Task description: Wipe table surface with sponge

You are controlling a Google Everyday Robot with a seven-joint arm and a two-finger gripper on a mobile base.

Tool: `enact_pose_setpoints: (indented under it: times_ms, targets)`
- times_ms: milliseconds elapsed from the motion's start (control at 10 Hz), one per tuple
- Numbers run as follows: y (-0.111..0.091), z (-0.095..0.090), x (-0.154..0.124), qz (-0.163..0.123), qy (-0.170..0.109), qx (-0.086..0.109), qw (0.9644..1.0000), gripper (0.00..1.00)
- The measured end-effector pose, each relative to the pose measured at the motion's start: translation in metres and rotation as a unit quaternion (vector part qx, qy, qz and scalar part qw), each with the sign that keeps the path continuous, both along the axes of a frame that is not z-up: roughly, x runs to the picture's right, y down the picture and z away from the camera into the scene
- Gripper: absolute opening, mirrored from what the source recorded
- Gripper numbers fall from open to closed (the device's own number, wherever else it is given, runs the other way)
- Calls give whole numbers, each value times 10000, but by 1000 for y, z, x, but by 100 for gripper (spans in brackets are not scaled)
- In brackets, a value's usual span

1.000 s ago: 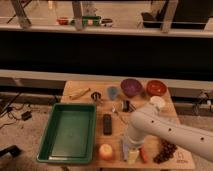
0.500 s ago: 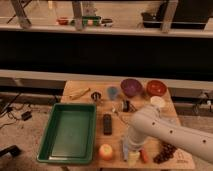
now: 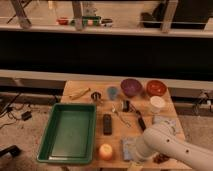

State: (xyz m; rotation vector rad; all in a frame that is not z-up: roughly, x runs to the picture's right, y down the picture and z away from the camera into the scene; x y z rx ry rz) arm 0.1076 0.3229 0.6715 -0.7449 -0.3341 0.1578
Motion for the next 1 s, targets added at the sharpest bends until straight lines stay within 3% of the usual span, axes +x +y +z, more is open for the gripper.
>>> enact_pose_setpoints:
  times_ms: [200,400,1000]
  targets:
    - [-13,7,-4,-9,-98,275,9996,80]
    - [-19,15,-4,-27,-146,421,9990,80]
    - [-10,55,4,-155,-340,411,9985,80]
